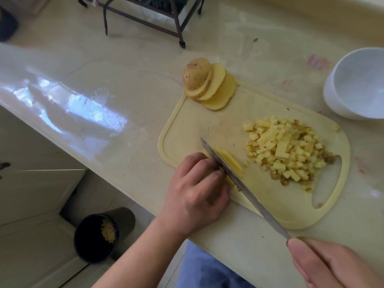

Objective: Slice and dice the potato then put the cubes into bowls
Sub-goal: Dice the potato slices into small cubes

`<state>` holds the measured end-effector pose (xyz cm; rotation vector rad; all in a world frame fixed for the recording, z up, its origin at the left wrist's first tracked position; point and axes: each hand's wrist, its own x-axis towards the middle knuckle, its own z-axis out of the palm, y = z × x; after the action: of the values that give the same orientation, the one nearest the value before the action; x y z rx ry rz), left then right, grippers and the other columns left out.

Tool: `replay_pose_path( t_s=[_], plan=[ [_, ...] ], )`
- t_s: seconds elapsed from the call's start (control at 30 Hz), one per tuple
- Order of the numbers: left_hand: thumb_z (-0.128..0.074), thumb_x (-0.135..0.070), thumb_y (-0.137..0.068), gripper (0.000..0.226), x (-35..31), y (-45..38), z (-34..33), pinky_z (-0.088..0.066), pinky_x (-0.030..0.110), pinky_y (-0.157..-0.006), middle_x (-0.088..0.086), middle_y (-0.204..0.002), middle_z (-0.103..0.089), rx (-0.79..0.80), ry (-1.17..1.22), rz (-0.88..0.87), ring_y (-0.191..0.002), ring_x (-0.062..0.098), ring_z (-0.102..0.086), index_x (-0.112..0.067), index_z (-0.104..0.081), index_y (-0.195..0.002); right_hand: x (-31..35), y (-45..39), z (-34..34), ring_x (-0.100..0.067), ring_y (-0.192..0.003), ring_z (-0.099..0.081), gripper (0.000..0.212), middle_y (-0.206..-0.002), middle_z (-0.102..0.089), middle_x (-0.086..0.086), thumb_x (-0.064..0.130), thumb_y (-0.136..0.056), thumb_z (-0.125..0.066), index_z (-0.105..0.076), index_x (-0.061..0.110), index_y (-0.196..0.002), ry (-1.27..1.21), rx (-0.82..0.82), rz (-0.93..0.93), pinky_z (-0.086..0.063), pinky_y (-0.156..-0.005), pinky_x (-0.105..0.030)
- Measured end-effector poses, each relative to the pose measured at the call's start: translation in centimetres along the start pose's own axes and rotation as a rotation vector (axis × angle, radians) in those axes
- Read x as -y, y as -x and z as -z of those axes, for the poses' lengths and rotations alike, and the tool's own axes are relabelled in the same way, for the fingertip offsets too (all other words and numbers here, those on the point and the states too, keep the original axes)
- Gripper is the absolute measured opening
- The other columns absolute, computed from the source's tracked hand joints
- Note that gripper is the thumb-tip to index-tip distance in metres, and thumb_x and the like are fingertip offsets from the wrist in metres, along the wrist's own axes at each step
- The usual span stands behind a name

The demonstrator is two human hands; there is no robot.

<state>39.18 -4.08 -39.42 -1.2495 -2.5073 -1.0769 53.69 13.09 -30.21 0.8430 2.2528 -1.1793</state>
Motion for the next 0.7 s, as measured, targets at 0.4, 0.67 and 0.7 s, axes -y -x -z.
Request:
replay_pose_path(
  t_s=[0.4,0.67,0.7],
  plan=[
    [-0.078,-0.005,-0.076,0.012,0.2,-0.1,0.0,-0.053,0.04,-0.084,0.016,-0.096,-0.069,0.023,0.003,0.031,-0.091,0.036,-0.062,0.001,-0.076,-0.086,0.0,-2.0,0.1,-0.007,-0.042,-0.043,0.087,-0.046,-0.042,0.002,0.101,-0.056,-0.019,-0.048,0.019,-0.067,-0.031,0.086,0.112,-0.03,-0.044,-0.013],
    [-0.078,-0.006,-0.078,0.012,-0.1,0.3,0.3,-0.053,0.041,-0.086,0.018,-0.098,-0.068,0.039,0.016,0.022,-0.095,0.036,-0.06,0.002,-0.074,-0.087,0.4,-1.6,0.0,-0.004,-0.036,-0.036,0.088,-0.038,-0.04,-0.002,0.106,-0.042,-0.024,-0.047,0.021,-0.051,-0.135,0.17,0.017,-0.029,-0.042,-0.014],
    [-0.079,-0.007,-0.078,0.014,-0.1,0.6,0.3,-0.053,0.041,-0.087,0.018,-0.098,-0.068,0.037,0.004,0.025,-0.096,0.036,-0.06,0.002,-0.074,-0.087,0.3,-1.6,0.0,-0.004,-0.036,-0.037,0.088,-0.038,-0.04,-0.002,0.105,-0.042,-0.025,-0.047,0.02,-0.051,-0.139,0.17,0.02,-0.029,-0.042,-0.014]
  ],
)
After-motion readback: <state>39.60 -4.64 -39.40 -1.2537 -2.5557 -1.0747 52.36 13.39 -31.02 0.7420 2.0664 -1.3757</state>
